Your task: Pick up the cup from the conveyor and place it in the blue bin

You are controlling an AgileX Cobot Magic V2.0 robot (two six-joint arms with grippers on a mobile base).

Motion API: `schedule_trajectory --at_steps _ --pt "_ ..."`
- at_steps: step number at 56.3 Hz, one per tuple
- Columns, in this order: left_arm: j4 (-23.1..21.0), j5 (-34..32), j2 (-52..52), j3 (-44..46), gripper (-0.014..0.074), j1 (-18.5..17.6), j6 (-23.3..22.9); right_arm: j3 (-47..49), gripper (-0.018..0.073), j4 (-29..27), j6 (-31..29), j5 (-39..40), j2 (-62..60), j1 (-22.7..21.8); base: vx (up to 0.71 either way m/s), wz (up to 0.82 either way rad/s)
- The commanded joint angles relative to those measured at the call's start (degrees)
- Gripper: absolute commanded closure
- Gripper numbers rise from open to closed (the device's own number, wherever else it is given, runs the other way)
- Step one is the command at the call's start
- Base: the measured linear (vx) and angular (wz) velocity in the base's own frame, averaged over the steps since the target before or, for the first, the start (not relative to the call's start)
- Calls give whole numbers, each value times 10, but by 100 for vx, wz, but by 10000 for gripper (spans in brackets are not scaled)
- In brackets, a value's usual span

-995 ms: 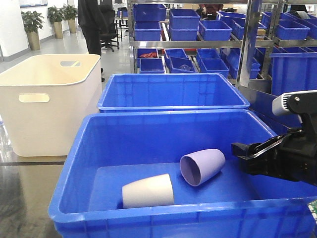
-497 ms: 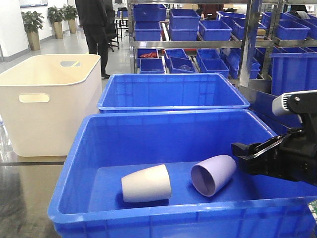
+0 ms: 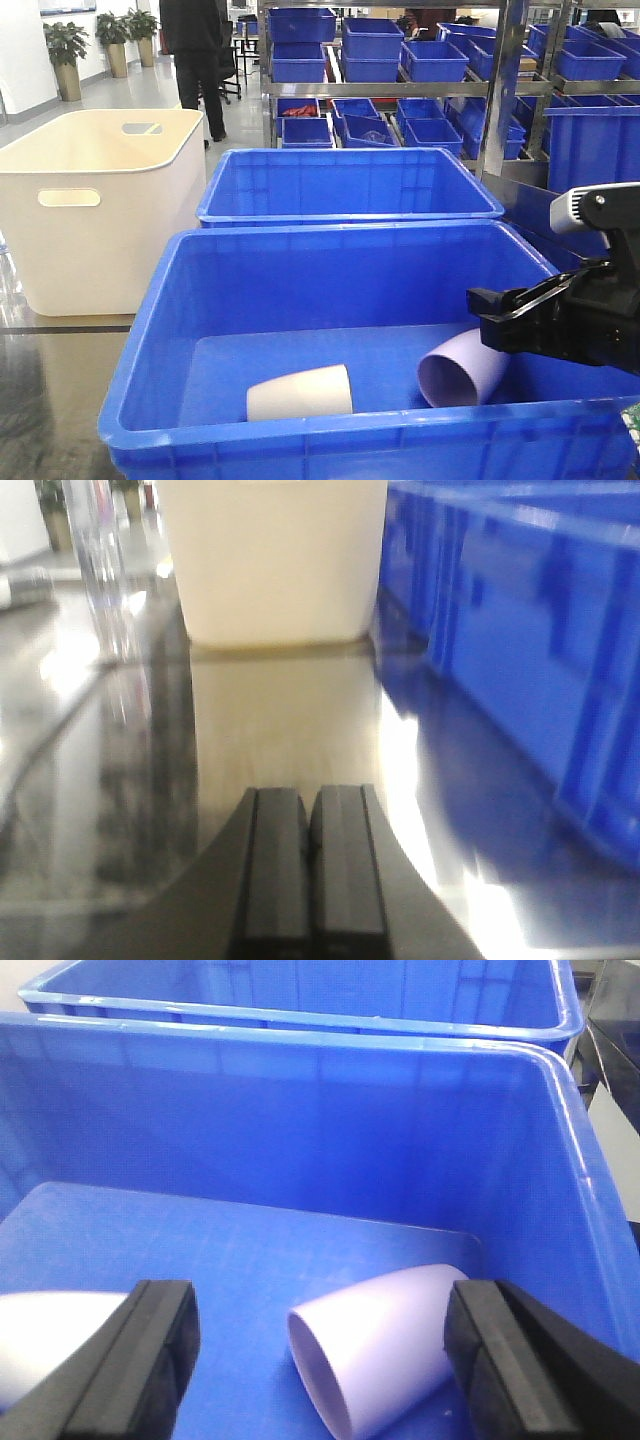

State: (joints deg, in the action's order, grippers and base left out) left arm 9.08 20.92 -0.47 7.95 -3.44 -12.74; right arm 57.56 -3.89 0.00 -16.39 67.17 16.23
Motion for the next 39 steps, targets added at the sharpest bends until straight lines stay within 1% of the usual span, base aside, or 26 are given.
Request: schedule_trajectory --at_steps 1,6,7,8,10,21,39 --pt "-22 -114 -8 -47 596 4 -7 18 -14 1 0 46 -11 0 0 0" --pt "-22 -209 -10 -109 596 4 -7 18 -14 1 0 46 -11 0 0 0" --pt "-22 -209 -10 -111 596 4 -7 18 -14 1 0 46 -11 0 0 0" --pt "-23 -192 -10 -106 596 4 -7 18 -14 1 0 46 -11 0 0 0" --pt "-23 -182 -9 -101 596 4 -7 18 -14 1 0 46 -11 0 0 0" --pt "-21 -193 -9 -102 596 4 -7 18 -14 1 0 44 -11 0 0 0" --pt "-21 -193 -9 -102 596 4 -7 18 -14 1 0 44 -11 0 0 0"
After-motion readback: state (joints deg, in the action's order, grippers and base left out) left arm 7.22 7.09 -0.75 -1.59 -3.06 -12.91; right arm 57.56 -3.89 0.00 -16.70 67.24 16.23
